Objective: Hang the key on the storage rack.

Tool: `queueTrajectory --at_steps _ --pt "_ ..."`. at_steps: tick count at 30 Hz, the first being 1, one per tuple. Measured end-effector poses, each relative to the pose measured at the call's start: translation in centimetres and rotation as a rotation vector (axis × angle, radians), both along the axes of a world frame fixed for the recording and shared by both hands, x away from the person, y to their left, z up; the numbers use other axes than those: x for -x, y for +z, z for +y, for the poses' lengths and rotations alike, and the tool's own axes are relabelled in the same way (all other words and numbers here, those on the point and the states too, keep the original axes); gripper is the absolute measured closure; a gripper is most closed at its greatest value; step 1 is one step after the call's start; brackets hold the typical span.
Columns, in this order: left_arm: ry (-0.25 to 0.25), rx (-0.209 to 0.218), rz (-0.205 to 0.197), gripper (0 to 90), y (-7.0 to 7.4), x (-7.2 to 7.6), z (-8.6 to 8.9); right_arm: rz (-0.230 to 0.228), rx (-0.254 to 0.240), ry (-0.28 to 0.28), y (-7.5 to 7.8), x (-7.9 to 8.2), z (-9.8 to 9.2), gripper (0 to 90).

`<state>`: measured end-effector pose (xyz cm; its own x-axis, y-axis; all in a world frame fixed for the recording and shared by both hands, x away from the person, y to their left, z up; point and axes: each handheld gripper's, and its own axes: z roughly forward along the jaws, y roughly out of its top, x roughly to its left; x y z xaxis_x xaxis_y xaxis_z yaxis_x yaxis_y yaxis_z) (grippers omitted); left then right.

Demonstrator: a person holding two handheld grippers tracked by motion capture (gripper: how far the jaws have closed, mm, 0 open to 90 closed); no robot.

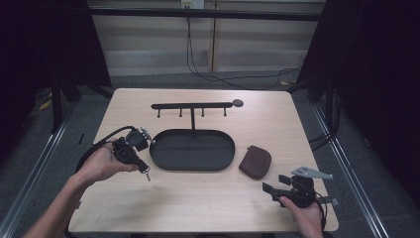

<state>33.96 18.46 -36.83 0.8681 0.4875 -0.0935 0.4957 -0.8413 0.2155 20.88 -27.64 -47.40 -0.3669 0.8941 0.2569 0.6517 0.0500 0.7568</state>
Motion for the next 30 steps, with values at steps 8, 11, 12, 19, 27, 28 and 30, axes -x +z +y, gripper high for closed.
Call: queueTrajectory --at_steps 8,11,12,19,27,28,30 --pt "-0.005 -0.016 -0.016 89.6 1.7 -0.1 0.3 -0.003 -0.002 -0.002 0.0 0.0 0.0 22.1" --pt "0.009 -0.026 -0.019 89.6 1.9 -0.3 0.5 -0.001 -0.003 -0.003 0.0 0.0 0.0 22.1" --pt "0.005 -0.027 -0.019 89.6 2.0 -0.5 0.6 -0.002 -0.002 -0.003 0.0 0.0 0.0 22.1" --pt "0.007 -0.040 -0.017 89.6 2.6 -0.7 0.4 -0.002 -0.002 -0.002 0.0 0.0 0.0 22.0" --pt "0.018 -0.053 -0.028 89.5 3.6 -1.3 -0.2 -0.002 -0.002 0.000 0.0 0.0 0.0 22.0" --pt "0.010 -0.057 -0.030 89.6 3.7 -1.4 -0.2 -0.002 -0.002 0.000 0.0 0.1 0.0 22.0" --pt "0.017 -0.060 -0.030 89.6 4.0 -1.5 -0.4 -0.002 0.000 0.001 0.0 0.0 0.0 22.0"
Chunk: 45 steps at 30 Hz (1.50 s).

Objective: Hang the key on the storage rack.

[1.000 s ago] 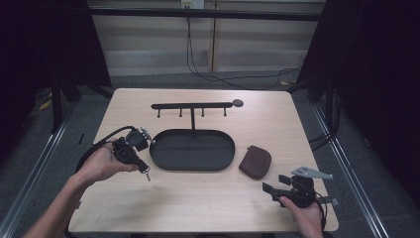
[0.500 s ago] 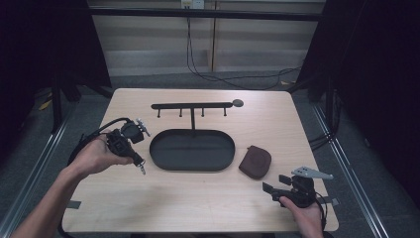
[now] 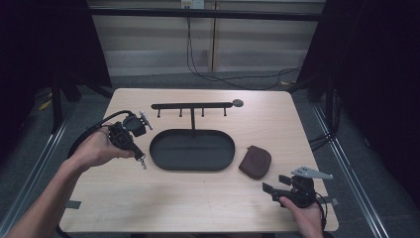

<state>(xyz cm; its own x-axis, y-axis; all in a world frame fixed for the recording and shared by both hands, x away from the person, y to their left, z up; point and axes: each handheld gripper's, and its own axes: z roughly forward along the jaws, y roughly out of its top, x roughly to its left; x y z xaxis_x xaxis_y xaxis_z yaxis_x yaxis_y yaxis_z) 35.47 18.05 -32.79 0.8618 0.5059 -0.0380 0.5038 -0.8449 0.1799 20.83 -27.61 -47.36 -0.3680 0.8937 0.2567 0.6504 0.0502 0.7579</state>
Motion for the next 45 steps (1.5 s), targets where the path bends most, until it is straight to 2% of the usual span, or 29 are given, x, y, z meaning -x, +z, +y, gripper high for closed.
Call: queueTrajectory --at_steps 7,13,21,31,32,37,38,39,41,45 --pt "-0.006 0.000 -0.001 89.6 0.5 -0.3 -0.8 0.001 -0.001 -0.001 0.0 0.1 0.0 22.0" --pt "-0.019 -0.016 -0.016 89.6 1.2 -0.7 -1.2 0.001 -0.002 0.001 0.0 0.1 0.0 22.0" --pt "-0.009 -0.001 -0.027 89.6 2.4 -1.4 -1.3 0.003 -0.003 0.004 0.0 -0.1 -0.1 21.9" --pt "-0.024 -0.011 -0.035 89.6 3.2 -2.1 -1.9 0.004 -0.005 -0.003 0.0 0.0 -0.1 21.9" --pt "-0.006 0.000 -0.038 89.6 3.4 -2.2 -1.9 0.002 -0.004 -0.001 0.0 0.0 -0.1 21.9" --pt "-0.019 -0.006 -0.035 89.6 3.5 -2.8 -2.1 0.003 -0.008 0.002 0.0 -0.1 -0.1 21.9" --pt "-0.003 -0.002 -0.036 89.6 3.5 -2.9 -2.3 0.003 -0.005 0.001 0.0 -0.1 -0.1 21.9" --pt "-0.013 -0.006 -0.033 89.6 3.6 -3.1 -2.4 0.003 -0.005 0.002 0.0 0.0 -0.1 21.9" --pt "0.002 -0.009 -0.018 89.6 3.7 -3.4 -2.6 0.002 -0.006 0.002 0.0 0.0 -0.1 21.9" --pt "0.014 -0.019 -0.036 89.6 4.1 -4.0 -2.6 0.003 -0.005 0.003 0.0 0.0 -0.1 21.8"
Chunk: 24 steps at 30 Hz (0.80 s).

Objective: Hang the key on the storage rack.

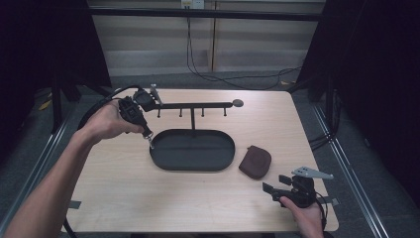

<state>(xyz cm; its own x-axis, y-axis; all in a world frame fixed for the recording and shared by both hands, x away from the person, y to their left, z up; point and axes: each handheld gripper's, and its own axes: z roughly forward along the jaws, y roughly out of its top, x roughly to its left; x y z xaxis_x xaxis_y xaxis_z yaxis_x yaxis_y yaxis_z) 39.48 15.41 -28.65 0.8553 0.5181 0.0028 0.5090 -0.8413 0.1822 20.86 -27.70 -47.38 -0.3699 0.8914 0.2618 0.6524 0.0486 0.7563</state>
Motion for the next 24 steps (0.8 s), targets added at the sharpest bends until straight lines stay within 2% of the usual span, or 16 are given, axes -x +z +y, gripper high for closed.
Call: queueTrajectory --at_steps 5,9,10,11,17,23,24 --pt "0.026 0.014 -0.006 89.6 0.4 -0.9 -0.2 0.001 -0.002 0.001 0.0 0.0 0.0 21.8" --pt "0.020 0.020 0.002 89.6 0.4 -1.4 -0.9 0.000 -0.002 0.004 0.0 0.0 0.0 21.8" --pt "0.009 0.015 0.003 89.6 0.5 -1.5 -1.1 0.001 -0.002 0.004 0.0 0.0 0.0 21.8" --pt "0.015 0.013 -0.006 89.6 0.5 -1.7 -1.3 0.002 -0.003 0.004 0.0 0.0 0.0 21.8" --pt "0.020 0.001 0.002 89.6 0.6 -2.8 -1.9 0.001 -0.004 0.007 0.0 0.0 0.0 21.7" --pt "0.047 0.023 -0.004 89.6 0.7 -3.8 -1.9 0.003 -0.010 0.011 0.0 0.0 0.0 21.7" --pt "0.048 0.025 0.007 89.6 0.6 -4.1 -1.8 0.003 -0.010 0.011 0.0 0.0 0.0 21.7"
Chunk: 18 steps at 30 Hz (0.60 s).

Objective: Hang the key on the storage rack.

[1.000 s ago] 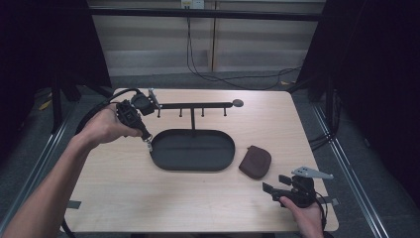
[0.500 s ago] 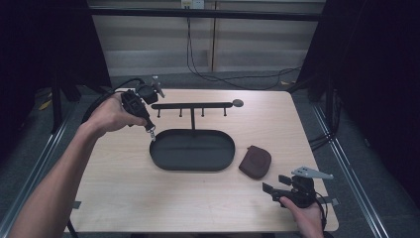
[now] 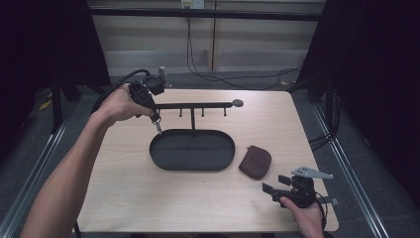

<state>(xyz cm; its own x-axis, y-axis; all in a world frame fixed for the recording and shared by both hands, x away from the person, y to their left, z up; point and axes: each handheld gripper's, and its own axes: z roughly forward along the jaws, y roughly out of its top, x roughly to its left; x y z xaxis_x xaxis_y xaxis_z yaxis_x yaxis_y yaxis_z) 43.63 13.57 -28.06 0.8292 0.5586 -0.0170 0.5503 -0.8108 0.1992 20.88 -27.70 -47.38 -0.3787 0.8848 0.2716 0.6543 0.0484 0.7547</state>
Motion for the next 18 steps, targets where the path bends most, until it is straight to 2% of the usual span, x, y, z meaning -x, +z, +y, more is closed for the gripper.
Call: queueTrajectory --at_steps 3,7,9,18 --pt "0.016 0.013 0.010 89.6 0.1 -0.5 0.1 -0.001 0.000 0.001 0.0 0.0 0.0 21.6" --pt "0.016 0.000 0.018 89.6 0.0 -0.9 0.1 -0.001 -0.003 0.000 0.0 0.0 0.0 21.6" --pt "0.030 0.007 0.020 89.6 0.0 -1.2 0.2 0.000 -0.003 0.002 0.0 0.0 0.0 21.6" --pt "0.023 -0.006 0.028 89.5 -0.2 -1.4 -0.1 0.001 -0.003 0.002 0.0 0.0 0.0 21.4"
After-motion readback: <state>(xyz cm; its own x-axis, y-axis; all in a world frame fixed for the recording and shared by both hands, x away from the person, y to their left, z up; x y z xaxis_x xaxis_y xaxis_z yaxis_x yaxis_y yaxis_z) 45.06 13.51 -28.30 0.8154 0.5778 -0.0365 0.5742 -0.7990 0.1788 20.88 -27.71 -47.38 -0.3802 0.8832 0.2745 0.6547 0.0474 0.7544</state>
